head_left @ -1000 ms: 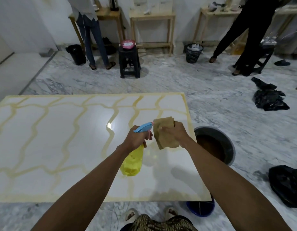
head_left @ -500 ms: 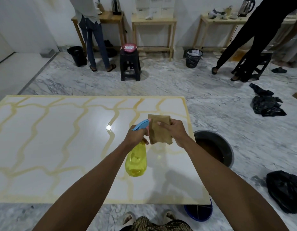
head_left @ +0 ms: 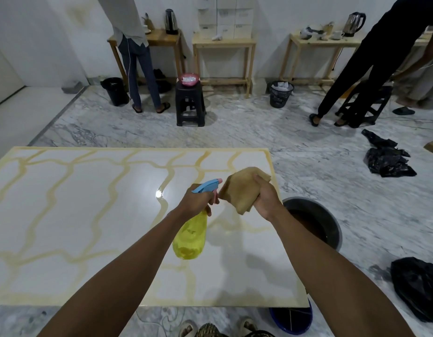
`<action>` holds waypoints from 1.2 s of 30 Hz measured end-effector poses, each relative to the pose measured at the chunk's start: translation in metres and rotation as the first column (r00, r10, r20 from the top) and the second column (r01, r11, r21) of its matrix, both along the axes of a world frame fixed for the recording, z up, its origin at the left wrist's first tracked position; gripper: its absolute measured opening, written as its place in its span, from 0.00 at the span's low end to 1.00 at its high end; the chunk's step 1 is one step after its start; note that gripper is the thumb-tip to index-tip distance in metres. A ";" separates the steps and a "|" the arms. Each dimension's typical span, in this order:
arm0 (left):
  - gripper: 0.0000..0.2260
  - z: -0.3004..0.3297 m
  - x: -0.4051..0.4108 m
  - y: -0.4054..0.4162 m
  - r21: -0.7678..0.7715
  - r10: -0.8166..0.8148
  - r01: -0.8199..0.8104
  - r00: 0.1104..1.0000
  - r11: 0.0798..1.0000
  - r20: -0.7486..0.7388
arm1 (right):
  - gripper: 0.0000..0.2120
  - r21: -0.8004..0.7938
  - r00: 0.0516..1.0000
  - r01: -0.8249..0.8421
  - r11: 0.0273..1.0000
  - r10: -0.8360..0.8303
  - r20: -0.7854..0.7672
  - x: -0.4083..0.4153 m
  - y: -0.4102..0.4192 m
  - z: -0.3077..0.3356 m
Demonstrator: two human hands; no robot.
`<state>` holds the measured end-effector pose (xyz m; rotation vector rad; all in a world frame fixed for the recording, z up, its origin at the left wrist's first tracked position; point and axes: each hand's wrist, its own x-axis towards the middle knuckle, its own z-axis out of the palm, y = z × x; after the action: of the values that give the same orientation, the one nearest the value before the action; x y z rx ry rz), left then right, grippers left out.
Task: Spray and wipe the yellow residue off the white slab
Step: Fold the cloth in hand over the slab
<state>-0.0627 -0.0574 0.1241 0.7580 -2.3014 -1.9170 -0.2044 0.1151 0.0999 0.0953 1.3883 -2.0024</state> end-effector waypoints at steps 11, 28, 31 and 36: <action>0.18 0.016 -0.009 -0.010 -0.033 -0.085 0.087 0.996 0.996 0.035 | 0.26 -0.088 0.984 0.078 0.993 -0.062 0.169 0.001 0.001 0.004; 0.30 0.016 -0.022 -0.011 -0.065 -0.004 0.016 0.984 0.998 0.177 | 0.26 -0.116 0.993 0.007 0.993 0.007 0.122 -0.001 -0.016 0.013; 0.29 0.015 -0.023 -0.017 -0.062 -0.029 0.040 0.985 0.997 0.168 | 0.25 -0.093 0.995 -0.005 0.996 0.015 0.102 0.000 -0.019 0.013; 0.25 0.019 -0.024 -0.021 -0.021 -0.044 0.048 0.987 0.999 0.156 | 0.27 -0.072 0.994 0.003 0.997 0.005 0.108 0.003 -0.028 0.008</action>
<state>-0.0863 -0.0781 0.1431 0.8904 -2.4480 -1.9078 -0.2013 0.0876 0.1083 0.1685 1.2462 -2.0137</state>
